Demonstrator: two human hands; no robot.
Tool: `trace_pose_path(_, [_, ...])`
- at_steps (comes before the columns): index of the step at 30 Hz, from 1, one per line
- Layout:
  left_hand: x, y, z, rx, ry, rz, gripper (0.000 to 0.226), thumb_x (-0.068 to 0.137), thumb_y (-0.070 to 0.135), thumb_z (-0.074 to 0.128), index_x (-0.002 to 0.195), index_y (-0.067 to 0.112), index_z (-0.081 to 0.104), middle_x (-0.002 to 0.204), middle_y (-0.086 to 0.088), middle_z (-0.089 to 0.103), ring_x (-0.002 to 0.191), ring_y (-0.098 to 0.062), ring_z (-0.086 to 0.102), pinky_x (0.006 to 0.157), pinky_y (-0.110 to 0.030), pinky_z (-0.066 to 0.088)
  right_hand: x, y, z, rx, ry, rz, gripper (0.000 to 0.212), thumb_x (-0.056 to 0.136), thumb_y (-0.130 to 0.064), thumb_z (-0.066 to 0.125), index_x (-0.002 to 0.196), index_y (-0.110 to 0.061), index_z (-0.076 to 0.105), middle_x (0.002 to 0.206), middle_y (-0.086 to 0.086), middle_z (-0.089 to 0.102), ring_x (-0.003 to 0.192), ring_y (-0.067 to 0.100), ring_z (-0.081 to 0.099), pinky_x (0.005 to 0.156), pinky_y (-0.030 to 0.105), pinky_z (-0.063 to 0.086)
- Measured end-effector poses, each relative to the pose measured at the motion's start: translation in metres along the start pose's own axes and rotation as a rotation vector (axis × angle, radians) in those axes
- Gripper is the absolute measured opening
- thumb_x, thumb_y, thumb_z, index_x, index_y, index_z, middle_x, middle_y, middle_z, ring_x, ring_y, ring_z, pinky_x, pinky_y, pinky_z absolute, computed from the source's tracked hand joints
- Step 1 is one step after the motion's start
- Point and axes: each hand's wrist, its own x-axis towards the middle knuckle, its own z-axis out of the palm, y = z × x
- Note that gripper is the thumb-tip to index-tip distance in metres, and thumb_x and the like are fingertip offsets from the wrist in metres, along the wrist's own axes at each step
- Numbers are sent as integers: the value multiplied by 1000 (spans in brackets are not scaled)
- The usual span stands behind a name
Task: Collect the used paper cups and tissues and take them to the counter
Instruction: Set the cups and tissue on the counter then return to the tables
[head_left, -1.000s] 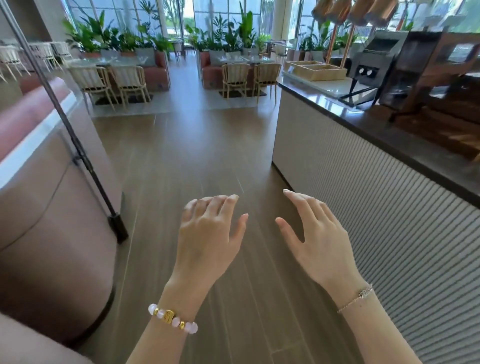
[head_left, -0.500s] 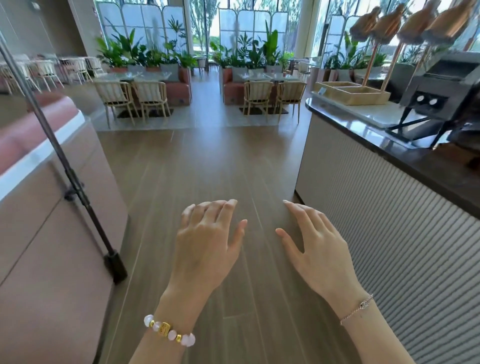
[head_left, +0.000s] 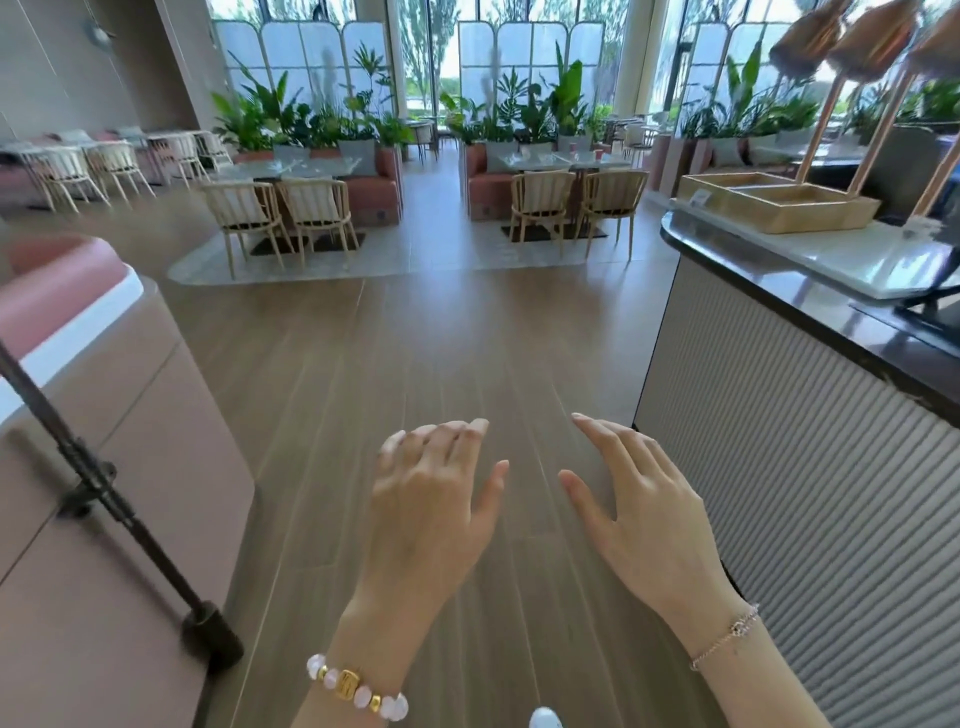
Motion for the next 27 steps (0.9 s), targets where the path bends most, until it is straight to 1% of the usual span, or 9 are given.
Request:
trace_pose_path(2, [34, -5, 27, 9, 15, -5, 36, 89, 34, 59, 119, 14, 62, 112, -2, 67, 106, -26, 60, 98, -46, 43, 33, 21, 19, 9, 1, -13, 51, 89, -47, 43, 129, -18, 56, 121, -3, 63, 112, 20, 59, 87, 33, 50])
trace_pose_path(6, [112, -8, 71, 30, 53, -1, 35, 90, 34, 55, 118, 15, 62, 111, -1, 67, 105, -26, 61, 97, -46, 44, 105, 66, 49, 26, -7, -22, 46, 88, -36, 61, 129, -15, 57, 120, 0, 64, 112, 23, 60, 89, 35, 49])
trace_pose_path(9, [178, -7, 100, 31, 89, -2, 35, 89, 34, 55, 117, 14, 63, 110, -1, 68, 104, -27, 61, 96, -46, 45, 164, 98, 66, 8, 13, -23, 46, 85, -31, 68, 127, -14, 59, 117, 1, 65, 109, 24, 62, 85, 36, 51])
trace_pose_path(12, [234, -7, 132, 19, 105, -28, 33, 87, 30, 64, 115, 13, 65, 108, -2, 69, 102, -28, 62, 91, -47, 48, 218, 131, 86, -12, 21, -35, 47, 82, -30, 70, 126, -13, 59, 116, 2, 66, 107, 25, 63, 84, 37, 52])
trace_pose_path(14, [262, -10, 152, 17, 87, -29, 34, 85, 30, 65, 115, 14, 65, 108, -2, 69, 102, -28, 62, 90, -46, 49, 247, 150, 100, -14, 3, -34, 47, 83, -30, 69, 127, -13, 59, 118, 2, 65, 109, 25, 62, 85, 37, 52])
trace_pose_path(16, [289, -16, 174, 14, 69, -23, 34, 88, 32, 61, 117, 15, 63, 110, -1, 68, 105, -26, 61, 95, -46, 46, 273, 168, 115, -18, -9, -29, 47, 84, -30, 69, 127, -14, 58, 118, 2, 65, 110, 25, 62, 86, 37, 51])
trace_pose_path(18, [317, -24, 195, 17, 77, -24, 36, 90, 36, 52, 116, 15, 64, 109, -1, 69, 103, -26, 62, 95, -46, 47, 298, 184, 133, -26, -11, -28, 48, 83, -29, 70, 126, -13, 59, 117, 3, 66, 109, 25, 62, 85, 37, 51])
trace_pose_path(21, [361, -38, 228, -3, 65, -24, 46, 89, 41, 38, 114, 15, 65, 107, 0, 69, 100, -25, 63, 93, -45, 48, 338, 207, 165, -39, -19, -18, 48, 81, -28, 72, 125, -12, 60, 116, 4, 66, 106, 25, 63, 83, 38, 53])
trace_pose_path(27, [460, -79, 298, -10, 46, 13, 45, 90, 42, 37, 116, 16, 63, 108, 2, 68, 102, -23, 62, 95, -46, 46, 429, 242, 241, -44, -17, -8, 48, 82, -31, 69, 126, -13, 59, 117, 1, 66, 106, 23, 63, 81, 34, 52])
